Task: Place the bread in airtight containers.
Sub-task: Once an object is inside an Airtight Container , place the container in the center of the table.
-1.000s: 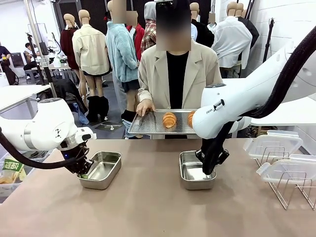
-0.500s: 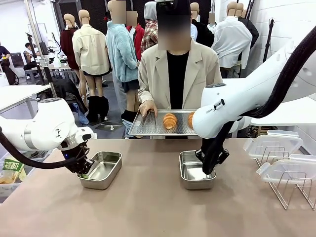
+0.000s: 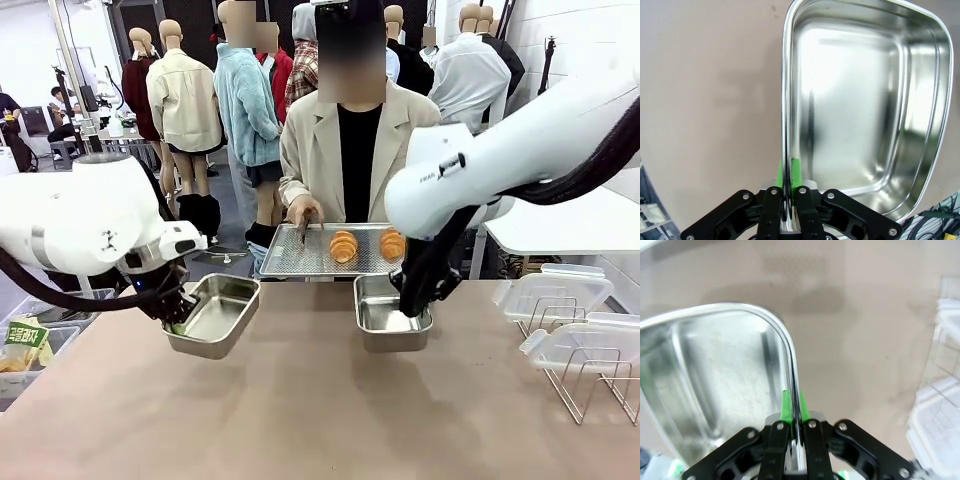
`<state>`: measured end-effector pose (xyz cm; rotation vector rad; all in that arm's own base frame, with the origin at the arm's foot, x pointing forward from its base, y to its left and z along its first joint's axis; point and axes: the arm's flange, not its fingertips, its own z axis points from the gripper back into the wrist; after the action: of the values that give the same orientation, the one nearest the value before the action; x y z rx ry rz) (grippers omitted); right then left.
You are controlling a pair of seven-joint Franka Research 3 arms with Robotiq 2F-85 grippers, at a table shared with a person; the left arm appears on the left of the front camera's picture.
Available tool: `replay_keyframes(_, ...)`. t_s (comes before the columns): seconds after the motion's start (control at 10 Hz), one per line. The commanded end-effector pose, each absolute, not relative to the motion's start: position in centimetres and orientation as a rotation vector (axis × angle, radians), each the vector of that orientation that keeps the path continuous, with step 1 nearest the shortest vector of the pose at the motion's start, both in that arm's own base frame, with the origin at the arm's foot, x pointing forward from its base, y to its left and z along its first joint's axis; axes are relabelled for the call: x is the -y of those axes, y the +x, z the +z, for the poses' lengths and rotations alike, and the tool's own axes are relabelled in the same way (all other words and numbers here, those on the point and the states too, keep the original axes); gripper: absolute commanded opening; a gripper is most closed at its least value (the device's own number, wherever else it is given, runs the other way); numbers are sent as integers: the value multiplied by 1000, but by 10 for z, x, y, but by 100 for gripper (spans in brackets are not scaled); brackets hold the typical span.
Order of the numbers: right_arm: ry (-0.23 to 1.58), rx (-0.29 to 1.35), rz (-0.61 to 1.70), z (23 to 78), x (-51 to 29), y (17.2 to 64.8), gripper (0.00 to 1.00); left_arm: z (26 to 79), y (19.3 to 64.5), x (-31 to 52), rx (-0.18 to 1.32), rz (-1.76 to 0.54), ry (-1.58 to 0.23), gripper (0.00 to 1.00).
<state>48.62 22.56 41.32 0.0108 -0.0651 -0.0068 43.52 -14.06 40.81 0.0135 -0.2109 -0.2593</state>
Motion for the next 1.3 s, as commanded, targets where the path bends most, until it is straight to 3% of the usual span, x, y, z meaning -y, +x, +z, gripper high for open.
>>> replay_keyframes(0.0,-14,55,-14,433,-230,501,0,430,424,142,232,-200,72,0)
replay_keyframes(0.3,-35,34,-33,435,-232,511,0,449,426,144,244,-125,17,0)
replay_keyframes(0.4,4,58,-18,442,-227,499,0,441,421,140,232,-213,36,0)
replay_keyframes(1.2,4,58,-18,442,-227,499,0,441,421,140,232,-213,36,0)
